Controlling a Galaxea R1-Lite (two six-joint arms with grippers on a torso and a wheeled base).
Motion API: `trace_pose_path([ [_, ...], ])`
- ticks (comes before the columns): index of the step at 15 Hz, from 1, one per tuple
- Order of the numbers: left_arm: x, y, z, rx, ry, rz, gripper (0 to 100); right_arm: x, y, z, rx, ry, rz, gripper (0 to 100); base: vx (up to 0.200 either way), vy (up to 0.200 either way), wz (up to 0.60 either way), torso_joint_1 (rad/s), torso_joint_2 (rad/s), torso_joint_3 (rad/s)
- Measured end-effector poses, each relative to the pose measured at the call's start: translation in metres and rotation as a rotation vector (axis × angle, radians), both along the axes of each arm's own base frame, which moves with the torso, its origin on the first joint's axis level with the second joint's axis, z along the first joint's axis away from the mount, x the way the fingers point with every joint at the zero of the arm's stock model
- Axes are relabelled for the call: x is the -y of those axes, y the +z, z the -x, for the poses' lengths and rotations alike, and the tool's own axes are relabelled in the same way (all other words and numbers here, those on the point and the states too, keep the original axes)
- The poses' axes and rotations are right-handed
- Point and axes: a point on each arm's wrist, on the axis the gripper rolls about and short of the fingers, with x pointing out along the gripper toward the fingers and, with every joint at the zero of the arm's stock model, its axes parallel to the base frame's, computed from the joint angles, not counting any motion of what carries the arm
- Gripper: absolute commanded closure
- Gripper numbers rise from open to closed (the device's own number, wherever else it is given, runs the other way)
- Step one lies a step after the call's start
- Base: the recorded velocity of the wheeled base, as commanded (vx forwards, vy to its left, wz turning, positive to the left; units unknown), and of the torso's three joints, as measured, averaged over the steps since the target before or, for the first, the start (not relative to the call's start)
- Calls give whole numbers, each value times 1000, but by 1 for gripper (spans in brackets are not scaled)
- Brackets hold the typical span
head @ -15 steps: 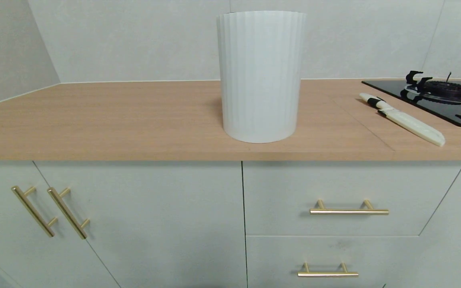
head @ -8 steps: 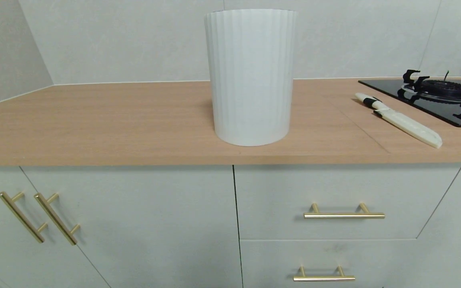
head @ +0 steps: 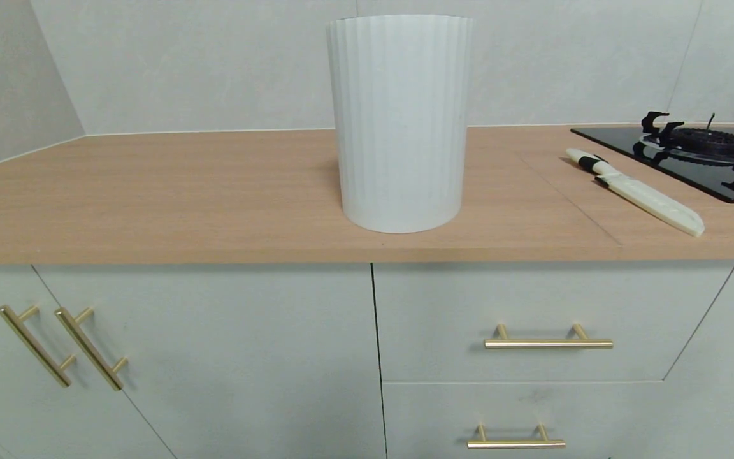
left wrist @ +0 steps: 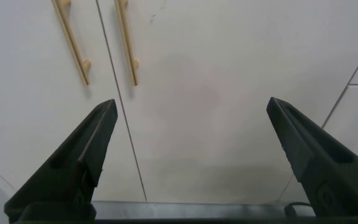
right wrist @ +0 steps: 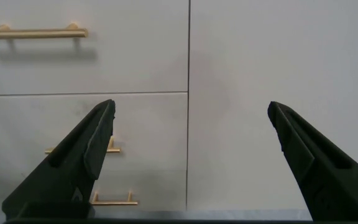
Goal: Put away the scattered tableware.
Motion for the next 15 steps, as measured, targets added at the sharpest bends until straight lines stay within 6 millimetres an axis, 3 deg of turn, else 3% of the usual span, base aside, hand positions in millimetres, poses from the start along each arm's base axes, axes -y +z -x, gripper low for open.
trace_pose_path([
  [3, 0, 0, 0, 0, 0, 0, 0, 0, 0, 0, 0, 0, 0, 0, 0, 0, 0, 0, 0, 0],
  [7, 0, 0, 0, -1, 0, 0, 0, 0, 0, 0, 0, 0, 0, 0, 0, 0, 0, 52, -223, -234],
  [15, 0, 0, 0, 0, 0, 0, 0, 0, 0, 0, 0, -1, 0, 0, 0, 0, 0, 177, -491, -288],
])
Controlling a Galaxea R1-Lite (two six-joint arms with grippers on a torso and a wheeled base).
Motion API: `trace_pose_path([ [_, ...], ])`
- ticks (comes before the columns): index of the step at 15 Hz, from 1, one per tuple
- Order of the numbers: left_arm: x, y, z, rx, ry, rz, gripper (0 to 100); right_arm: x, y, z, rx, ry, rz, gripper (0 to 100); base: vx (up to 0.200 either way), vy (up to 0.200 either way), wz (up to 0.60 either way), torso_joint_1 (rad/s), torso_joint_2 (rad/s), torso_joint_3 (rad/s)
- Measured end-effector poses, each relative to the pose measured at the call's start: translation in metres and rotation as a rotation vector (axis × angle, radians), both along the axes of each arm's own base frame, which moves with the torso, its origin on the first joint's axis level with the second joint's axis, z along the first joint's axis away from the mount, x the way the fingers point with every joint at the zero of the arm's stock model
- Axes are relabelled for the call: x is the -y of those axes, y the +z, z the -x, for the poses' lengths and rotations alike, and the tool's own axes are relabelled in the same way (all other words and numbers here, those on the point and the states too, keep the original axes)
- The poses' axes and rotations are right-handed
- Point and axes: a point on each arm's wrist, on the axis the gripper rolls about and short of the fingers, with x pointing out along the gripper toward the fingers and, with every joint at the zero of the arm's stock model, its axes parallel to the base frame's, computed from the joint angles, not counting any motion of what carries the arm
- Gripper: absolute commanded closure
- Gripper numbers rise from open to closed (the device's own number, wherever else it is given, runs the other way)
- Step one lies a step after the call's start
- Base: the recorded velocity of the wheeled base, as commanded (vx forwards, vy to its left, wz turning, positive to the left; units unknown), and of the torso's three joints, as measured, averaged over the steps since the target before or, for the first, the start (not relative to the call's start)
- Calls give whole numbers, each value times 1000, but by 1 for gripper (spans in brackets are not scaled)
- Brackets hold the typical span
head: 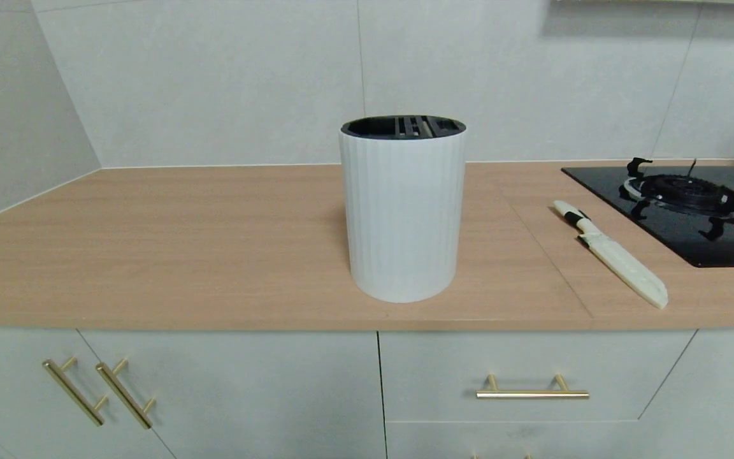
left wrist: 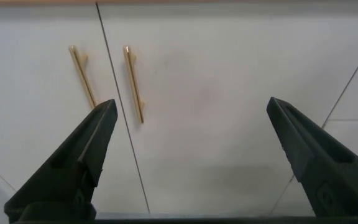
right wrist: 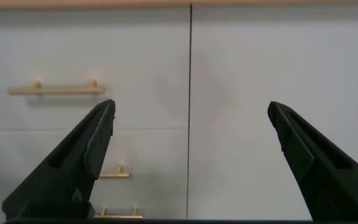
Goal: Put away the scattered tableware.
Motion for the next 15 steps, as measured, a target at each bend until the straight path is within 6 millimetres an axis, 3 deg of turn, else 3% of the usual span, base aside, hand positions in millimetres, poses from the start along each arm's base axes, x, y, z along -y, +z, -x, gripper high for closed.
trace_pose_path([
  [15, 0, 0, 0, 0, 0, 0, 0, 0, 0, 0, 0, 1, 0, 0, 0, 0, 0, 229, -505, -281],
])
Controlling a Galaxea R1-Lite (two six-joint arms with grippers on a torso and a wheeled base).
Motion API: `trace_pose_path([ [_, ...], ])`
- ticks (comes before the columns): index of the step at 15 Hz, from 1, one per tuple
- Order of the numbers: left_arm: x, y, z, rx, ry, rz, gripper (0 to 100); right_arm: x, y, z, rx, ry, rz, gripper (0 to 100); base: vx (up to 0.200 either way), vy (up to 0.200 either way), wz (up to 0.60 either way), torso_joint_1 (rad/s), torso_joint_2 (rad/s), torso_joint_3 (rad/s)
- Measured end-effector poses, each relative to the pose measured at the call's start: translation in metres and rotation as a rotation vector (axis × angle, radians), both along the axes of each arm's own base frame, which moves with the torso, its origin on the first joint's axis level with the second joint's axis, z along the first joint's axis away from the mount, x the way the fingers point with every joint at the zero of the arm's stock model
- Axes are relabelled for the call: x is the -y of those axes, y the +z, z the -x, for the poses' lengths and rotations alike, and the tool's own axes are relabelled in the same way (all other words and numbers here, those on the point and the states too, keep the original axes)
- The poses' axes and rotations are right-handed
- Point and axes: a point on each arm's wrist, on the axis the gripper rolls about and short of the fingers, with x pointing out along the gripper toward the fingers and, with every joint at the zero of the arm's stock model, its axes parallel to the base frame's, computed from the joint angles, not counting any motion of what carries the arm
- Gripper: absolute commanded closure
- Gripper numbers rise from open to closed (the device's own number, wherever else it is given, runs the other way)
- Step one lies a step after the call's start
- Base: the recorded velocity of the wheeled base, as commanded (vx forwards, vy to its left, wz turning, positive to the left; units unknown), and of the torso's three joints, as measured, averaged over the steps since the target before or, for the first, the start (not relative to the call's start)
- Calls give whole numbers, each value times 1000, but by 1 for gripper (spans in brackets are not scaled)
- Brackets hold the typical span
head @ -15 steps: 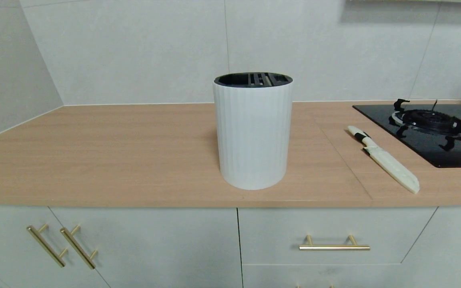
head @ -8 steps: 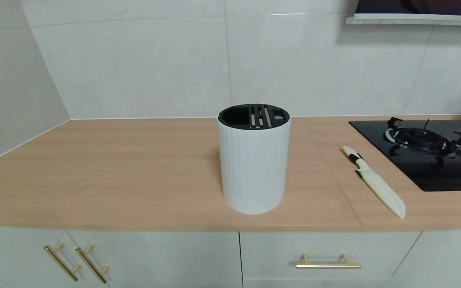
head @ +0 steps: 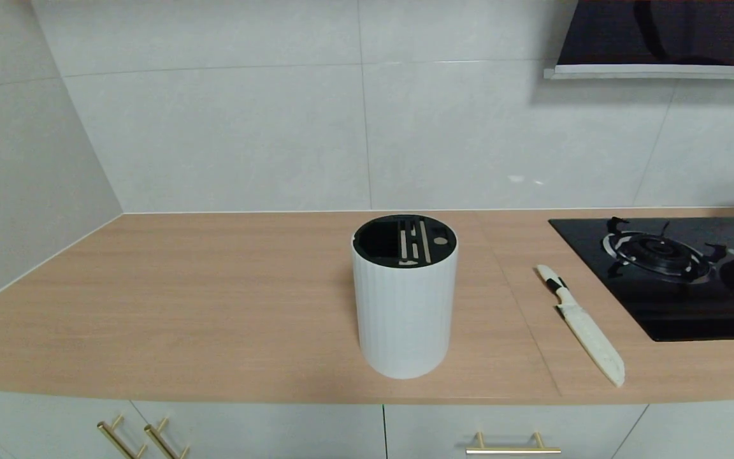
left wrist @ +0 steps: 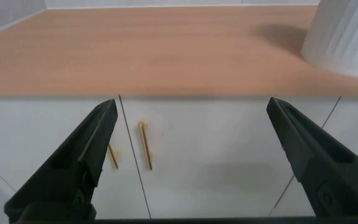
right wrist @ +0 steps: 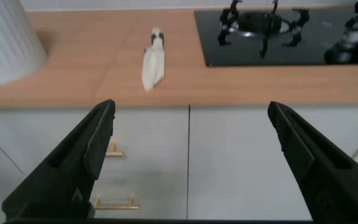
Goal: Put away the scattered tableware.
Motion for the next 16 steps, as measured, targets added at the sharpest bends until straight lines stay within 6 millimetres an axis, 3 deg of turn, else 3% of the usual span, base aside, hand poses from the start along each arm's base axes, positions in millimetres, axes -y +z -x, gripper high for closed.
trace_pose_path([
  [11, 0, 0, 0, 0, -1, 0, 0, 0, 0, 0, 0, 0, 0, 0, 0, 0, 0, 250, -524, -277],
  [16, 0, 0, 0, 0, 0, 0, 0, 0, 0, 0, 0, 0, -1, 0, 0, 0, 0, 43, -85, -47],
])
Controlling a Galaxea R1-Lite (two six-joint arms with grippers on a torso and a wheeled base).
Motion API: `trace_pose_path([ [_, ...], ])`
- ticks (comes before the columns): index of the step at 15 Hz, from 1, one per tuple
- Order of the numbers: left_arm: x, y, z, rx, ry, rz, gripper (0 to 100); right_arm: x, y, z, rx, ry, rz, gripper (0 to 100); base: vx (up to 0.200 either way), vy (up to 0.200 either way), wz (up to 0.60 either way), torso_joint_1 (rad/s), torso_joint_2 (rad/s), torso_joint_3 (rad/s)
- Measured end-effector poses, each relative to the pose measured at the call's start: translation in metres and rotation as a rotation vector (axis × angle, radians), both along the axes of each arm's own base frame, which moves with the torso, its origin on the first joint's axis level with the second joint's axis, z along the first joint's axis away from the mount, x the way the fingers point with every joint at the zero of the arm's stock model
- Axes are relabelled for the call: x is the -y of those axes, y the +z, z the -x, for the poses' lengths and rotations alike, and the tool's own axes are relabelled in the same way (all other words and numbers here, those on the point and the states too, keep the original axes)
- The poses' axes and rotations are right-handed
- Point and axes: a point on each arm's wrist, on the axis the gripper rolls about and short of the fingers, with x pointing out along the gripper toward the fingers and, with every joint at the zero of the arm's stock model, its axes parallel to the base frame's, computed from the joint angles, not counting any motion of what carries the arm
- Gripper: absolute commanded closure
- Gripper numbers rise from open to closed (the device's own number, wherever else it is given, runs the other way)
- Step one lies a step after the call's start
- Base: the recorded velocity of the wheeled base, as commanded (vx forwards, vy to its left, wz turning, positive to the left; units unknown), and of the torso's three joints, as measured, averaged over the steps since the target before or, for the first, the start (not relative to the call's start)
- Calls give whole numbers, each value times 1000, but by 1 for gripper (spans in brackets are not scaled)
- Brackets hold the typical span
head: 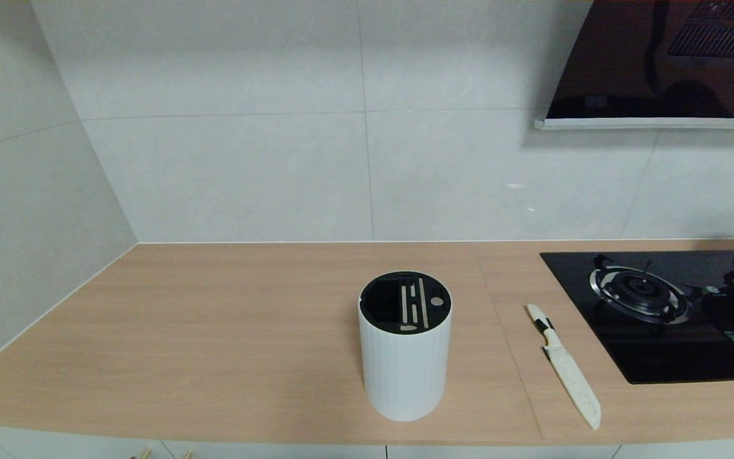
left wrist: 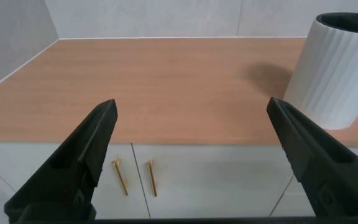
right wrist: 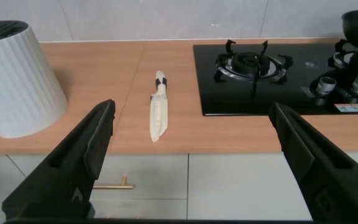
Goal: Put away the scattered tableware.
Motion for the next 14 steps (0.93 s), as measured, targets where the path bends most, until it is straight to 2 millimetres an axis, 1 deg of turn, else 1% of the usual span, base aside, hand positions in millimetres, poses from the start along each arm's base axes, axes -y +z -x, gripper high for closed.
trace_pose_path([
  [9, 0, 0, 0, 0, 0, -1, 0, 0, 2, 0, 14, -10, 2, 0, 0, 0, 0, 0, 0, 0],
  [10, 0, 0, 0, 0, 0, -2, 0, 0, 7, 2, 33, -5, -5, 0, 0, 0, 0, 0, 0, 0],
  [11, 0, 0, 0, 0, 0, -3, 0, 0, 25, 6, 102, 11, -12, 0, 0, 0, 0, 0, 0, 0],
  [12, 0, 0, 0, 0, 0, -3, 0, 0, 39, 8, 128, 31, -17, 0, 0, 0, 0, 0, 0, 0],
  [14, 0, 0, 0, 0, 0, -2, 0, -1, 58, 4, 104, 63, -20, 0, 0, 0, 0, 0, 0, 0],
])
